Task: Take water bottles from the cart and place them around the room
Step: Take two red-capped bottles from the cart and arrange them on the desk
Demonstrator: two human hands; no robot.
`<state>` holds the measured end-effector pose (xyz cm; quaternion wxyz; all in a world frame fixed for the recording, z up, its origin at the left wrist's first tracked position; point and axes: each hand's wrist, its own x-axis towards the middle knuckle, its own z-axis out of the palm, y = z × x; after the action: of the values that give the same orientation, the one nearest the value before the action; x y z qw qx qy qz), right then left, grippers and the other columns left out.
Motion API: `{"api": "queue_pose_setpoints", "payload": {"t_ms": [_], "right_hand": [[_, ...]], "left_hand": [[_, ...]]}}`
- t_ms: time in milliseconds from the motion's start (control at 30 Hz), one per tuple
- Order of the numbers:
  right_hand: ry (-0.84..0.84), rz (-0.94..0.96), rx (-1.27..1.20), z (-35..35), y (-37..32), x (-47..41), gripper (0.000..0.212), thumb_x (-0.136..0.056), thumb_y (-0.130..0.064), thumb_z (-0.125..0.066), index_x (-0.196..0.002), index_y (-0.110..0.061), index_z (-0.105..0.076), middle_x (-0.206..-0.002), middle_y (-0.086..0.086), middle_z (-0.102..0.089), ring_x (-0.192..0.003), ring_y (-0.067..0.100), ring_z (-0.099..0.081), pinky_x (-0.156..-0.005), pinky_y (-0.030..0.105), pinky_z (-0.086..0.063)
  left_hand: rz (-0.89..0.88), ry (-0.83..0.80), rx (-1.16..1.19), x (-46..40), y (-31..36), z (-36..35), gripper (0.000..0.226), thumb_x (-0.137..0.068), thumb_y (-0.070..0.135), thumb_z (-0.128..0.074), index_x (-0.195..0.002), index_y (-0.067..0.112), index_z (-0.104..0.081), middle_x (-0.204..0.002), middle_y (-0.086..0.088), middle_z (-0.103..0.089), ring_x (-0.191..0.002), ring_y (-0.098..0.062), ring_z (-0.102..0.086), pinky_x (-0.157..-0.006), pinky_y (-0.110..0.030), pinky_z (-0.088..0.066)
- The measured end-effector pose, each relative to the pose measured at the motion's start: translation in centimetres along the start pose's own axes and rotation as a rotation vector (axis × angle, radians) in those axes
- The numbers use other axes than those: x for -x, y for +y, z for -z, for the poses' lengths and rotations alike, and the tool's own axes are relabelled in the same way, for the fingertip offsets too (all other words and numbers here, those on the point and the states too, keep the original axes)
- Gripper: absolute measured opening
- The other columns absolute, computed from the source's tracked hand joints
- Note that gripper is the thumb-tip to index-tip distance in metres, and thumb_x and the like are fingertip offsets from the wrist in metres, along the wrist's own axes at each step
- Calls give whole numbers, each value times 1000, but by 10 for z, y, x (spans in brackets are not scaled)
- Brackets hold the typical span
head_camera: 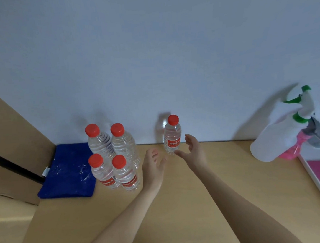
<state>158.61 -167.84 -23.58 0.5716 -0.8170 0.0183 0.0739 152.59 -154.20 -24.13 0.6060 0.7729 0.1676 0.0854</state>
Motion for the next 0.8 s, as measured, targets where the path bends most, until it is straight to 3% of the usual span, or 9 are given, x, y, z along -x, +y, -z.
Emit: {"api": "queue_pose_setpoints", "payload": {"t_ms": [167, 267, 433, 500, 633, 800], "right_hand": [[-52, 24, 22, -3, 2, -17, 67, -76, -14, -75, -135, -18, -44, -132, -5, -54, -124, 10, -46, -98, 20, -33], [-126, 67, 6, -4, 2, -20, 56, -77, -12, -72, -127, -27, -51, -120, -13, -62, -114, 4, -54, -90, 18, -36], [-142, 49, -119, -5, 7, -21, 49, -77, -9, -70, -122, -25, -58, -114, -9, -66, -112, 13, -58, -103, 38, -43], [-147, 33, -143, -4, 6, -16, 48, -76, -7, -70, -120, -26, -60, -112, -10, -67, -110, 12, -58, -102, 38, -44], [-180, 26, -192, -1, 7, 6, 48, -76, -4, -71, -118, -25, -61, -111, -12, -67, -108, 7, -58, -98, 32, -46], [-212, 32, -211, 1, 12, 42, 48, -76, -2, -71, -119, -21, -61, -111, -11, -67, -107, 5, -59, -81, 10, -46]], "left_hand": [[-75, -54, -43, -30, 12, -9, 52, -91, 21, -59, -139, 18, -40, -134, 9, -47, -123, -7, -45, -105, -27, -37], [-83, -80, -59, -44, 18, -17, 49, -92, 25, -58, -138, 22, -42, -135, 6, -53, -125, -9, -48, -105, -33, -40], [-6, -123, 78, -39, 16, -23, 46, -92, 21, -57, -137, 19, -44, -130, 5, -58, -121, -6, -53, -102, -28, -44], [-11, -106, 94, -31, 14, -22, 45, -92, 19, -57, -136, 16, -45, -131, 3, -58, -120, -5, -54, -103, -25, -43], [-10, -104, 99, -9, 15, -15, 41, -92, 19, -58, -132, 20, -49, -126, 8, -60, -118, -2, -55, -97, -17, -43], [-23, -104, 106, 29, 10, -5, 38, -91, 24, -58, -128, 18, -51, -124, 5, -62, -117, -4, -56, -94, -14, -43]]}}
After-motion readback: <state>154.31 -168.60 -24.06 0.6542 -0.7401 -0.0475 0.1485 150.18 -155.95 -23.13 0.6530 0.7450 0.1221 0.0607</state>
